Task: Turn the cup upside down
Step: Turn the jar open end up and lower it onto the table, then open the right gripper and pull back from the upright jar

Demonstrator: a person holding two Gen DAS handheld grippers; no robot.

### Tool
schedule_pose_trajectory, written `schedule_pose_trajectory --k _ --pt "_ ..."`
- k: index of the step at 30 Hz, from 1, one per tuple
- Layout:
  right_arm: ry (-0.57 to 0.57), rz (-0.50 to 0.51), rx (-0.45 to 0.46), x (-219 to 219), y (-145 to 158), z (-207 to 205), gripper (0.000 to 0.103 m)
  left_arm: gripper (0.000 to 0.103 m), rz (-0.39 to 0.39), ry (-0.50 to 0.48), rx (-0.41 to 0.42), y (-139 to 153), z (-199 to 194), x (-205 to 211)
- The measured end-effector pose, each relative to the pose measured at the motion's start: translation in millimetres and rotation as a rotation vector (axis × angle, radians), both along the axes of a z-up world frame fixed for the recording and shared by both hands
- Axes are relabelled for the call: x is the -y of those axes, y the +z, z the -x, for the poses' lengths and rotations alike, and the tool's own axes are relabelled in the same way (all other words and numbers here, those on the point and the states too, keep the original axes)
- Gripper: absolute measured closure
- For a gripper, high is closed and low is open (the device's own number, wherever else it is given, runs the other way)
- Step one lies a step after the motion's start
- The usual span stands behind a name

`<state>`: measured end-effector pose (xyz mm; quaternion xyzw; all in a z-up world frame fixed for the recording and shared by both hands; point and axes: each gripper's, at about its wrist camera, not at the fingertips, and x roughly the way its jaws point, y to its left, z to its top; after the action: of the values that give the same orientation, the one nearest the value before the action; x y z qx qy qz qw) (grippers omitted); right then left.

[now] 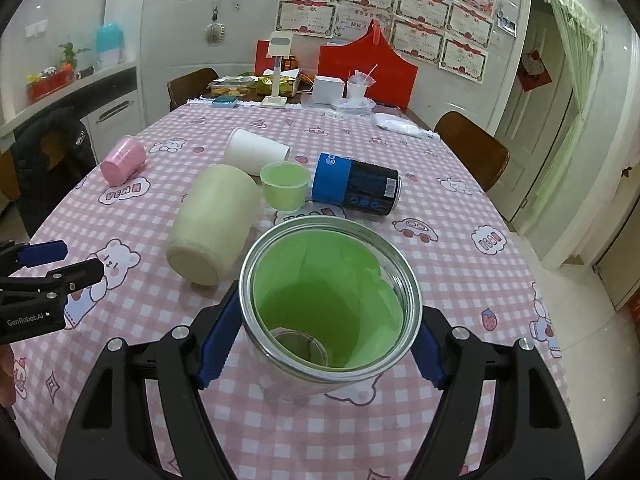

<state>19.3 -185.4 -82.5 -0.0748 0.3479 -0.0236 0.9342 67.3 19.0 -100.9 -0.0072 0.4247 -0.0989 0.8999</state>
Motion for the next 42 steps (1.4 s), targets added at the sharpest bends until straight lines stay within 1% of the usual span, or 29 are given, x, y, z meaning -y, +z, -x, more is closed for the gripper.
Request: schedule_pose_trajectory --k 3,6,13,20,28,30,31,42 --pt "0.011 -0.009 0.01 0 -1 3 0.031 0.032 -0.002 0.001 0.008 2 2 2" --pt "0.022 -0.02 0.027 0 1 6 0.023 0.032 -0.004 0.001 0.013 4 4 4" --pt "0.039 -0.046 0.063 1 7 17 0.016 0.032 -0.005 0.006 0.035 9 12 8" --pt "0.041 -0.075 0.105 8 14 29 0.014 0.032 -0.004 0.009 0.064 17 21 14" --pt "0.041 -0.105 0.164 17 26 48 0.013 0.032 0.02 0.027 0.142 36 41 15" --pt "0.042 -0.109 0.181 18 29 54 0.009 0.032 0.024 0.03 0.166 40 47 15" --pt "0.042 -0.111 0.19 19 30 56 0.008 0.032 0.027 0.033 0.184 43 51 15" --pt "0.04 -0.1 0.291 22 38 82 0.008 0.032 0.025 0.055 0.326 58 80 17"
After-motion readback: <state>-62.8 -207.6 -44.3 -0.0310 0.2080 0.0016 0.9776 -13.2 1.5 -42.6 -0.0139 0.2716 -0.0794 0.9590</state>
